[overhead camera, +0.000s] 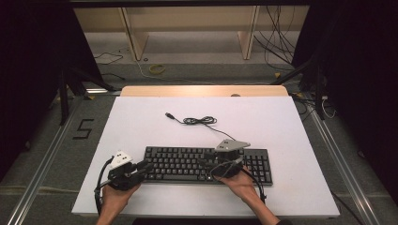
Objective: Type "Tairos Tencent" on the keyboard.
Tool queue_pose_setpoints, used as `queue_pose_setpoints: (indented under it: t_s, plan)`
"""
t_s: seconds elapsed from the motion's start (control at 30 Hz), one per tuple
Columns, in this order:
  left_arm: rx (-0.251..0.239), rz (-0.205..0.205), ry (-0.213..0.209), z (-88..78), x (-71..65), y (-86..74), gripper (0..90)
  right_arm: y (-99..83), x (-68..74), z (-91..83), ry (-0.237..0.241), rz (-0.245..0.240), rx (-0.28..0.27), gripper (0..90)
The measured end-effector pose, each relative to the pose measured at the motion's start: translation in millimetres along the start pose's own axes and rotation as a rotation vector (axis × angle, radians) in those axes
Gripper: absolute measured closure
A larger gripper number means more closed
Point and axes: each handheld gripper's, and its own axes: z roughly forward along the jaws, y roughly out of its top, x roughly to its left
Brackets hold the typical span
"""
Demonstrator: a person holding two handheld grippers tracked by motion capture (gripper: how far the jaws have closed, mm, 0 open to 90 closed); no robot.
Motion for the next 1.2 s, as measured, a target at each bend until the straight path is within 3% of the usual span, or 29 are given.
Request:
queue_pose_setpoints:
  t_s: [0.13,0.17,0.37,0.73,1.2]
  plan:
    - [0.034,0.008,0.008,2.3,2.7,-0.9,80.2,3.1,1.3,9.1,0.006,0.007,0.014,73.5]
    - [0.041,0.006,0.008,3.0,3.4,-1.4,84.7,5.4,2.4,14.8,0.007,0.009,0.024,78.9]
    - [0.079,0.011,0.016,6.5,7.2,-2.7,88.8,11.8,6.3,29.8,0.014,0.003,0.042,89.4]
    - [0.119,0.003,0.028,11.1,12.6,-4.0,88.9,20.0,14.2,66.8,0.018,-0.011,0.100,90.0]
    - [0.148,0.009,0.031,13.8,12.7,-4.4,88.9,22.8,20.3,89.1,0.015,-0.012,0.139,90.0]
